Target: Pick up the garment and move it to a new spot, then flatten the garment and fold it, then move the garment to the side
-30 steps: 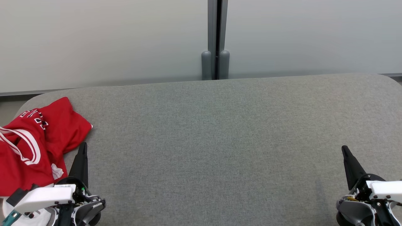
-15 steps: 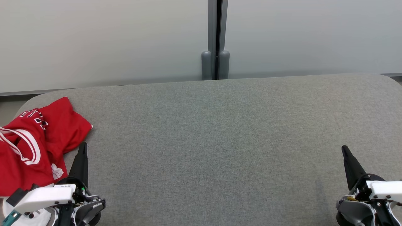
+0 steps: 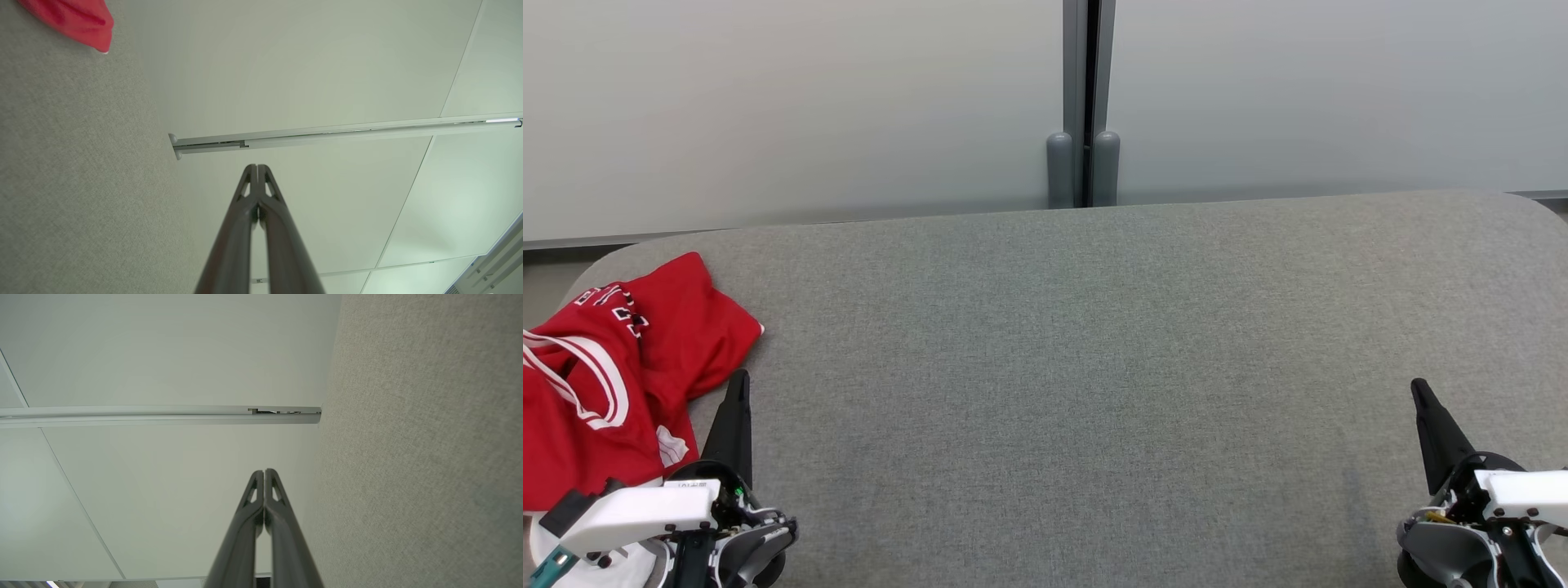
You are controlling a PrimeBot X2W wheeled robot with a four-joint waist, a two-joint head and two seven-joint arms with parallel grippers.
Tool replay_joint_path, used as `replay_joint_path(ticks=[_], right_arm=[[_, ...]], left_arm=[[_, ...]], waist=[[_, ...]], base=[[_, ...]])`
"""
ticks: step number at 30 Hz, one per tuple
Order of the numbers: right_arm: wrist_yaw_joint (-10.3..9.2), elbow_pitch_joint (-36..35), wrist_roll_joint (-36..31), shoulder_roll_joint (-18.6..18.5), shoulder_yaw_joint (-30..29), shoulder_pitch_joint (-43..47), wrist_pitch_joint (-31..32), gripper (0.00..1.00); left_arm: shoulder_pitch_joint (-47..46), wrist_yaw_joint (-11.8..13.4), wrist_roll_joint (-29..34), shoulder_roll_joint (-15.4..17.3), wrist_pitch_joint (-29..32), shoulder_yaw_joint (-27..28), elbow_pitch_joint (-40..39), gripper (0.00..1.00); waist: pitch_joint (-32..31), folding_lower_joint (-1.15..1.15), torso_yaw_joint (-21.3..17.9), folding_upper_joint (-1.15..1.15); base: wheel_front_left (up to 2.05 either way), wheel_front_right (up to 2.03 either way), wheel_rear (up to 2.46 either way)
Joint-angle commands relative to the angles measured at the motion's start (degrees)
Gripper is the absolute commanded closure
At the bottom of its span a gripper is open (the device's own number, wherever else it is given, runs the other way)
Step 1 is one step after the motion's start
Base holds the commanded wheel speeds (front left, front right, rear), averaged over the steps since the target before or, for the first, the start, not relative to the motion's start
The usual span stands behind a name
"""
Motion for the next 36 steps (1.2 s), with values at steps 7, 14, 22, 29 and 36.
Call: replay_joint_path(ticks=[7,14,22,29,36], right_arm=[[0.02,-0.10,0.14,-0.52,-0.05,-0.25,0.17,1.00],[0.02,-0.10,0.14,-0.52,-0.05,-0.25,0.17,1.00],[0.02,-0.10,0.14,-0.52,-0.05,-0.25,0.17,1.00],[0.02,-0.10,0.14,-0.52,-0.05,-0.25,0.17,1.00],[0.02,-0.10,0.14,-0.52,-0.05,-0.25,0.17,1.00]], left_arm=[[-0.59,-0.20,-0.05,0.31,0.15,0.22,-0.14,1.00],[-0.59,-0.20,-0.05,0.31,0.15,0.22,-0.14,1.00],[-0.59,-0.20,-0.05,0.32,0.15,0.22,-0.14,1.00],[-0.59,-0.20,-0.05,0.32,0.15,0.22,-0.14,1.00],[-0.59,-0.20,-0.05,0.32,0.15,0.22,-0.14,1.00]], waist=[[0.00,0.00,0.00,0.00],[0.00,0.00,0.00,0.00],[0.00,0.00,0.00,0.00],[0.00,0.00,0.00,0.00],[0.00,0.00,0.00,0.00]], base=[[0.00,0.00,0.00],[0.00,0.00,0.00],[0.00,0.00,0.00],[0.00,0.00,0.00],[0.00,0.00,0.00]])
